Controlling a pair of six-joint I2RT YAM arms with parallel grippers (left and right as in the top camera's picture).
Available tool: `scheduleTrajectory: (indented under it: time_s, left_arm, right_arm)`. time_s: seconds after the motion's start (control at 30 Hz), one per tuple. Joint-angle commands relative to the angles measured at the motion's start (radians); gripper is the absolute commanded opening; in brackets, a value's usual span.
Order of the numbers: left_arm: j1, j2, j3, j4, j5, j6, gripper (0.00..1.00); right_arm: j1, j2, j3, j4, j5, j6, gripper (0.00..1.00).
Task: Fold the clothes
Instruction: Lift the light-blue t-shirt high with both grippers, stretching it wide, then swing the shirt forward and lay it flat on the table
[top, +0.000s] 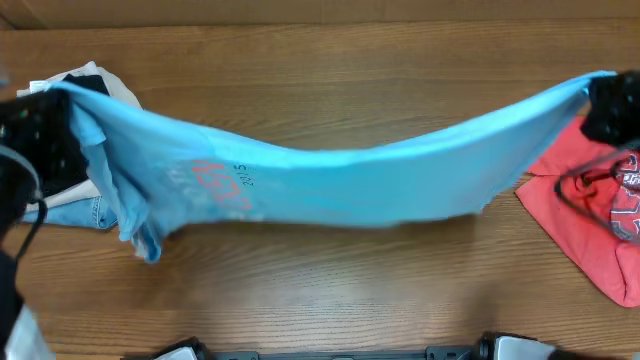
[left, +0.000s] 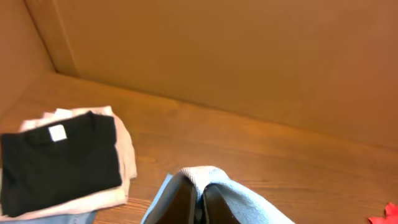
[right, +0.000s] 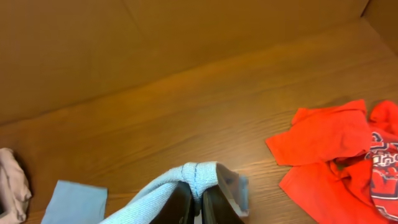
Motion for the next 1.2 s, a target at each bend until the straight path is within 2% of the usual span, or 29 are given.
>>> scheduleTrajectory:
  time_s: [0.0,0.2,0.3,0.37,0.4,0.53,0.63,0.73,0.8,0.87,0.9,1.0,1.1,1.17]
  left_arm:
    - [0.005,0.135,0.004,0.029,0.071,-0.023,0.04]
    - [-0.068,0.369,0.004,0.169,0.079,-0.045,0.04]
    - [-0.101,0.473,0.004,0.371,0.167,-0.053,0.04]
    - [-0.103,0.510,0.008,0.535,0.269,-0.133,0.04]
    - [-0.103,0.520,0.008,0.644,0.308,-0.212,0.04]
    - [-0.069,0.522,0.042,0.990,0.379,-0.452,0.04]
    - [-0.034,0.522,0.143,1.080,0.434,-0.527,0.04]
    - [-0.010,0.521,0.229,0.997,0.526,-0.494,0.04]
    - [-0.010,0.517,0.263,0.832,0.592,-0.399,0.04]
    - [-0.012,0.512,0.269,0.604,0.586,-0.264,0.04]
    - [-0.016,0.512,0.268,0.471,0.554,-0.187,0.04]
    - [-0.052,0.528,0.250,0.091,0.320,0.014,0.04]
    - [-0.111,0.557,0.188,-0.127,0.151,0.127,0.04]
    - [-0.145,0.573,0.130,-0.211,0.092,0.176,0.04]
  right_arm:
    - [-0.003,0.130,0.005,0.020,0.016,0.003,0.07]
    - [-0.003,0.356,0.005,0.148,0.016,0.003,0.06]
    - [-0.003,0.438,0.005,0.301,0.016,0.016,0.06]
    - [-0.003,0.449,0.005,0.404,0.016,0.066,0.06]
    - [-0.006,0.447,0.009,0.464,0.016,0.097,0.06]
    - [-0.015,0.434,0.113,0.556,0.016,0.143,0.06]
    - [-0.029,0.434,0.235,0.533,0.021,0.135,0.06]
    - [-0.043,0.434,0.296,0.462,0.051,0.131,0.06]
    - [-0.052,0.434,0.306,0.399,0.072,0.121,0.06]
    - [-0.060,0.439,0.304,0.304,0.074,0.071,0.06]
    - [-0.061,0.446,0.304,0.254,0.077,0.058,0.06]
    - [-0.063,0.485,0.303,0.101,0.109,0.040,0.06]
    - [-0.063,0.532,0.267,-0.017,0.126,0.031,0.06]
    - [-0.063,0.557,0.223,-0.061,0.126,0.029,0.07]
